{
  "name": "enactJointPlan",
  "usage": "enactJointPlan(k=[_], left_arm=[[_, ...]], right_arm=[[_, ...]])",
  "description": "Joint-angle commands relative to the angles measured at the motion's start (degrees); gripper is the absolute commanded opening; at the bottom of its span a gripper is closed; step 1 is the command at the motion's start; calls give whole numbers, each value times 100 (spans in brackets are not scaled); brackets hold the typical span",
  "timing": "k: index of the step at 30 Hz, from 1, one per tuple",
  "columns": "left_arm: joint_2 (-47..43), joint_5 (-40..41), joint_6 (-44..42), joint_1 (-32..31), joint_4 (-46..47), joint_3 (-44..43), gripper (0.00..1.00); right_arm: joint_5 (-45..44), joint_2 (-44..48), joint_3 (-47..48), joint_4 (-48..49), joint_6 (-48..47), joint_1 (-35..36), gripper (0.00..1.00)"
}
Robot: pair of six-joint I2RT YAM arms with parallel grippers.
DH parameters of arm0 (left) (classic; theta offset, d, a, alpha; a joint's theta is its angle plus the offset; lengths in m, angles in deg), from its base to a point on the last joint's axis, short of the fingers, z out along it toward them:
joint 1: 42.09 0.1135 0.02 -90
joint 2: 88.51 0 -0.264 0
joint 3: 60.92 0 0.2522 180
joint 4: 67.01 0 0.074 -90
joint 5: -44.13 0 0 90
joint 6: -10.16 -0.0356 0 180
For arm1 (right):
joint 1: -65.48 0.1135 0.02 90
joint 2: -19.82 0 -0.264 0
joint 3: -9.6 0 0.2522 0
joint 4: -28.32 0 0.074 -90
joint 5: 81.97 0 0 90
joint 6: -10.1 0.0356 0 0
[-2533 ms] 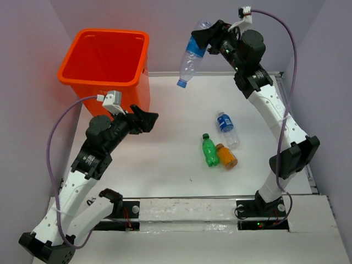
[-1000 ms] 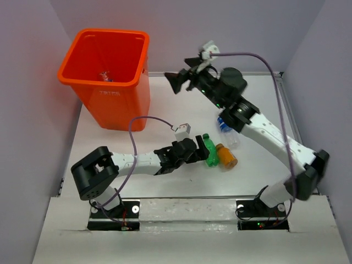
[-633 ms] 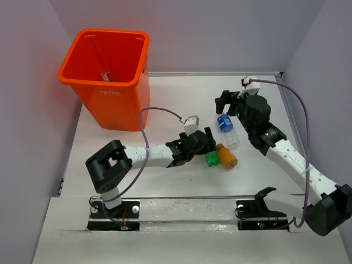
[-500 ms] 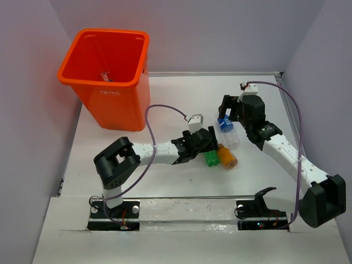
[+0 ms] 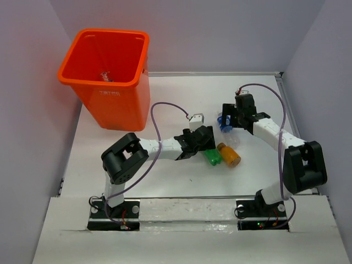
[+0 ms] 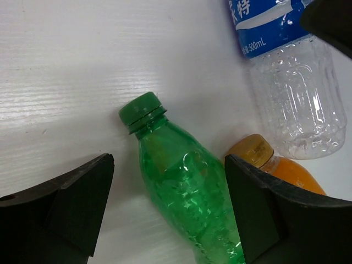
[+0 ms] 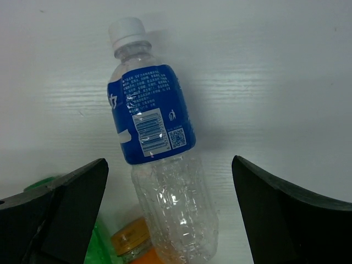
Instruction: Put the plastic bottles in the bin
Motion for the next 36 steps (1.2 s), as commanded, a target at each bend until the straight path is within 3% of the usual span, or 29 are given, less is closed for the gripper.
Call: enactJointPlan(k=[1, 7, 16, 19, 23, 30, 36], left_arm=[[91, -25, -113, 75, 12, -20, 91], [161, -201, -60, 137, 196, 112, 89], [258, -412, -7, 155, 390, 121, 85], [293, -421, 1, 181, 443, 156, 81], [311, -456, 37, 216, 539, 252, 72], [171, -359, 116, 277, 733, 525, 57], [-637, -96, -77, 304, 1067, 1034, 46]], right_arm=[[47, -283, 339, -201, -80, -15, 100], [46, -793, 602, -201, -88, -15, 99], [240, -1233, 656, 27, 105, -15, 83], [222, -1154, 594, 115, 114, -15, 73], [205, -1154, 550, 229, 158, -15, 69], [73, -891, 383, 484, 193, -15, 50], [-77, -522, 102, 836, 237, -15, 48]])
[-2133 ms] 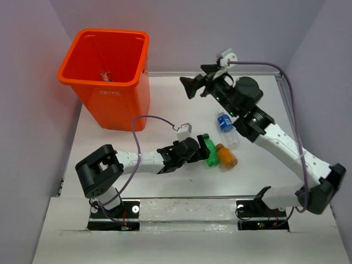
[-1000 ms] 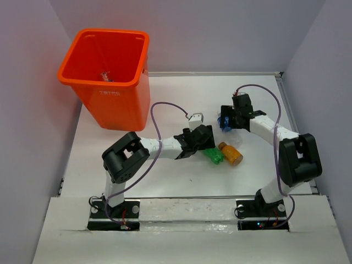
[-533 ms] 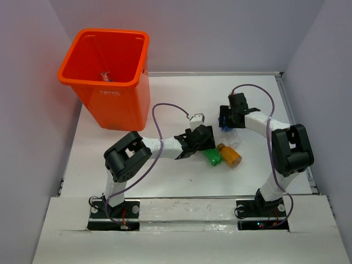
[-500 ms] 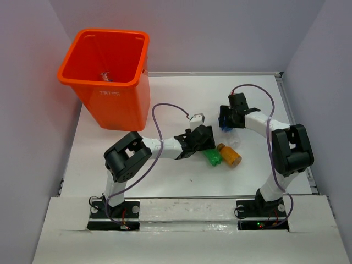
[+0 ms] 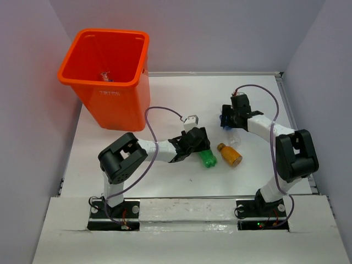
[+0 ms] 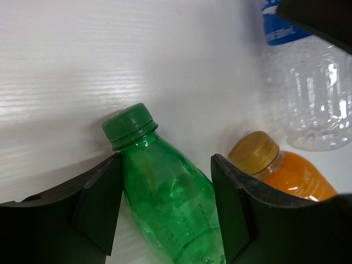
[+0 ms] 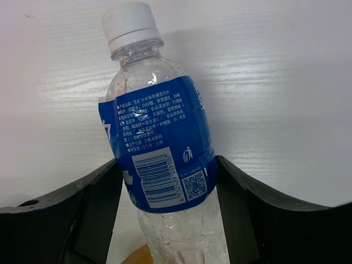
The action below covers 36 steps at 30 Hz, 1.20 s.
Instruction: Put the plastic bottles in the bin
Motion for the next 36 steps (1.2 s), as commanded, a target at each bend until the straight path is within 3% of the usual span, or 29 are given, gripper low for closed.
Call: enactJointPlan(k=[1, 3, 7, 13, 19, 25, 28, 29, 31, 36], left_arm=[[-723, 455, -311, 46, -81, 394, 41], [-1022, 552, -434, 46, -54, 578, 31], [-1365, 623, -522, 46, -107, 711, 24], [-2418, 877, -760, 46, -450, 790, 19], [-3824, 1203, -1348, 133, -1327, 124, 12], [-4187, 852, -1349, 485, -1591, 87, 10], [-3863, 238, -1383, 485, -1952, 26, 49], [-3610, -34, -1445, 477, -1952, 8, 70], [-3179, -668, -1725, 337, -1944, -53, 83], [-2422, -1528, -2455, 195, -1865, -255, 91]], right_arm=[[-210, 582, -143, 626, 88, -15, 48], [-210, 837, -257, 793, 88, -15, 48], [-236, 1207, -459, 1013, 123, -15, 47], [-334, 2024, -548, 1022, 141, -15, 47], [36, 2762, -521, 1005, 115, -15, 47], [413, 3045, -635, 970, 194, -15, 48], [484, 3000, -723, 846, 229, -15, 48], [467, 3009, -758, 846, 246, -15, 48], [396, 3009, -785, 855, 255, -15, 48], [449, 3018, -741, 846, 255, -15, 48]])
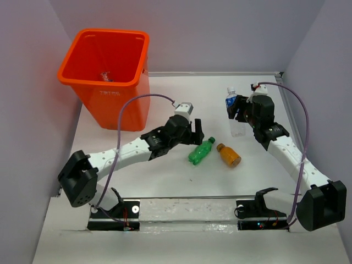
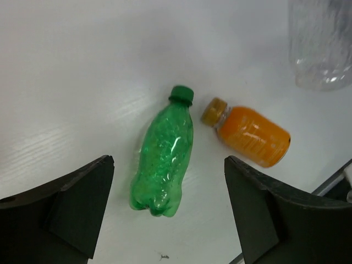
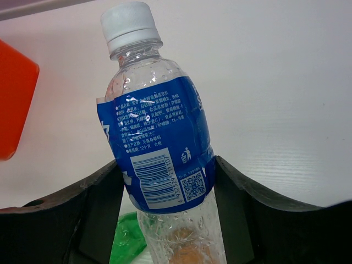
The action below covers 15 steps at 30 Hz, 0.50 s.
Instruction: Put the plastic bottles in the bin
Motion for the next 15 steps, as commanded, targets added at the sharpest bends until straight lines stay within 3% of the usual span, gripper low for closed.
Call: enactJointPlan(k=[1, 10, 15], left_arm=[[549, -1130, -910, -117, 21, -441, 99], [1842, -1826, -2089, -135, -101, -996, 99], [2580, -1081, -2116, -144, -548, -1232, 91]], right_arm=[[117, 78, 66, 228, 30, -15, 48], [-32, 25, 22, 236, 39, -15, 48], [37, 34, 30, 245, 92, -15, 48]])
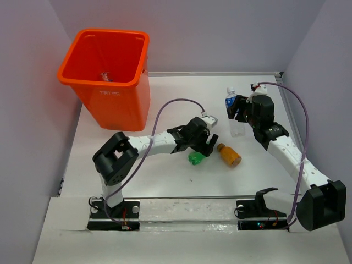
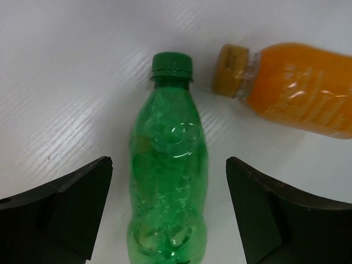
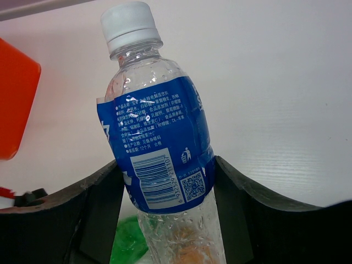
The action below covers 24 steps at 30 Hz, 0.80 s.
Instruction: Put the plastic bottles in the bin
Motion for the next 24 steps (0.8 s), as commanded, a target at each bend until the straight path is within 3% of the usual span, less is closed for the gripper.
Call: enactJointPlan(k=[1, 4, 7, 8, 10, 14, 19, 24], left_arm=[[400, 575, -302, -12, -529, -315, 91], [532, 823, -293, -30, -548, -342, 81], [410, 911, -240, -30, -504, -342, 66], [244, 928, -223, -30, -495, -342, 57], [15, 990, -153, -30, -504, -342, 52], [-1265, 1174, -65, -21, -626, -420, 50], [-2717, 1727, -30, 171, -653, -1210, 51], [-3299, 2614, -117, 821, -364, -2204, 51]], right_arm=[[9, 69, 22, 232, 72, -15, 48], [62, 174, 4, 241, 55, -15, 48], [123, 358, -5, 241, 37, -15, 48], [141, 412, 4, 241, 46, -15, 48], [238, 552, 22, 232, 72, -15, 48], [413, 790, 66, 145, 90, -15, 48], [1168, 1132, 110, 161, 405, -15, 47], [1644, 1361, 118, 320, 652, 152, 47]])
